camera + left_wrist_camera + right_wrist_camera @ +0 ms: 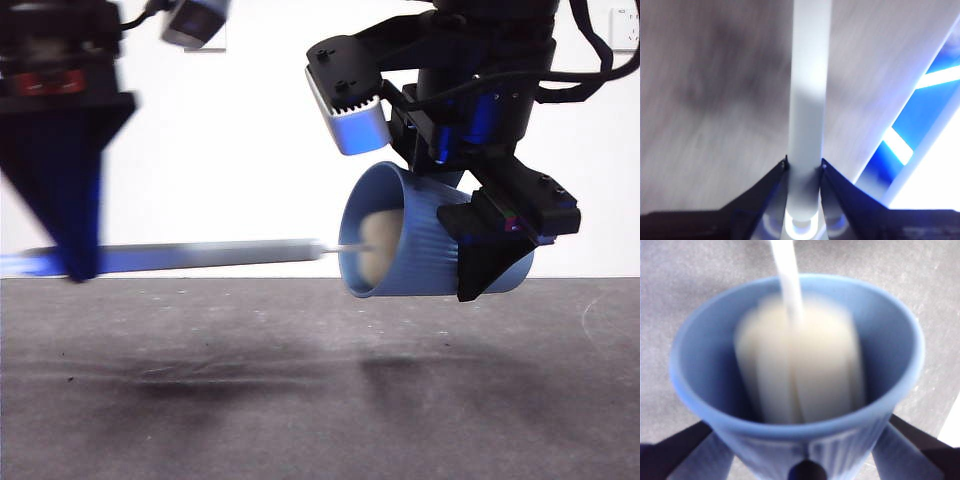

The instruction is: Pick up the cup brush,pick up the cup,insert the brush into the cup,clean the cup,put the cup brush back,put the cup back to the fixed position on the table

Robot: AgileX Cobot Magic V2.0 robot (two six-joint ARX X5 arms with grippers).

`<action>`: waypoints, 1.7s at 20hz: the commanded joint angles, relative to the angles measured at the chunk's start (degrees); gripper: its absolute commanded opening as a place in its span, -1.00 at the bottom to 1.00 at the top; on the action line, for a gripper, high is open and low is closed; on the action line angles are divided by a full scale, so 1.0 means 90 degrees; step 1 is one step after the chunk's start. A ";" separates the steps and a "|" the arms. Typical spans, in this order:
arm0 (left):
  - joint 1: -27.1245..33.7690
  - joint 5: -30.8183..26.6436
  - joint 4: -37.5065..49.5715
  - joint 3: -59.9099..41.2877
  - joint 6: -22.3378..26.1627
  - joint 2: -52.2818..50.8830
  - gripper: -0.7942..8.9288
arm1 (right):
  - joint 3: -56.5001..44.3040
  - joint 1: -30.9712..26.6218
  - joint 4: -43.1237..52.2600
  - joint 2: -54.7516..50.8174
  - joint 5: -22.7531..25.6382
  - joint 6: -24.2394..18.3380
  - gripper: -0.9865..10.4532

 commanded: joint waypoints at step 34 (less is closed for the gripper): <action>0.1234 0.0056 0.3368 -0.1355 -0.3963 -0.0529 -0.85 | -0.0002 0.0010 -0.0296 -0.5124 -0.1214 0.7244 -0.85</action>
